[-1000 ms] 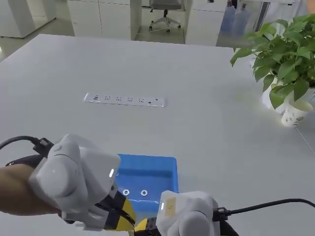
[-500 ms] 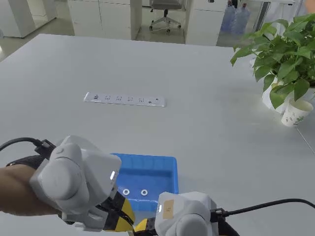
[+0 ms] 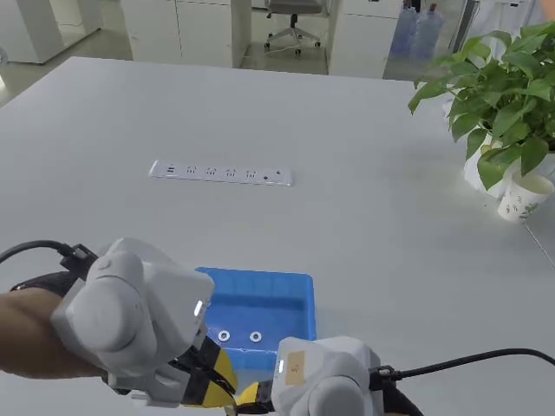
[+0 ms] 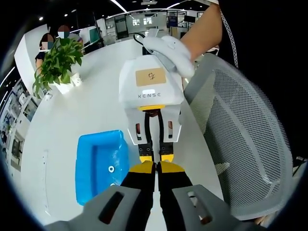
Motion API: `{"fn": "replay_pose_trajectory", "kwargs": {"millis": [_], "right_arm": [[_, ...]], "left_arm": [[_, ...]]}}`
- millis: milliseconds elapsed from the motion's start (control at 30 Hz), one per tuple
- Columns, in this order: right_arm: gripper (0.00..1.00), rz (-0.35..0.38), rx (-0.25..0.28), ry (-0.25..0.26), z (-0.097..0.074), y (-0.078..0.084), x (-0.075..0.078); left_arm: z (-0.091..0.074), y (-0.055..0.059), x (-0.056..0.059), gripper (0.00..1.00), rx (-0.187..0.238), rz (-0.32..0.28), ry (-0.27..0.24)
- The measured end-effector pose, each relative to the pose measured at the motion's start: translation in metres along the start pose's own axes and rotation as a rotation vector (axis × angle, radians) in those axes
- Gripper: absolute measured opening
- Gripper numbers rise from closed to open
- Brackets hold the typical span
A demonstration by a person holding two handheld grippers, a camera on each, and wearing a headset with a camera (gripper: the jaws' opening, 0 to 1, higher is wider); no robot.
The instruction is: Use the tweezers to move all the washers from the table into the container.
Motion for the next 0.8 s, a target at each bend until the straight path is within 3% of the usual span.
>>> {"fn": "replay_pose_trajectory", "kwargs": {"millis": [267,800], "right_arm": [[0.10,0.014,0.006,-0.011,-0.0003,0.0004,0.0002],[0.10,0.012,0.002,-0.020,0.0007,-0.0008,-0.0013]], "left_arm": [[0.0001,0.0028,-0.0006,0.05,0.036,-0.024,-0.004],[0.0001,0.0028,0.0018,0.05,0.048,-0.023,0.000]]}}
Point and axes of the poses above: the centre of the closed fingertips' face, and the gripper's own axes: z roughly forward along the fingers, x roughly to its right, y roughly out of its underside, the point moved 10 cm from there along -z, roughly backward along the fingers, and after that the axes turned 5 degrees about y, right-handed, at the moved point
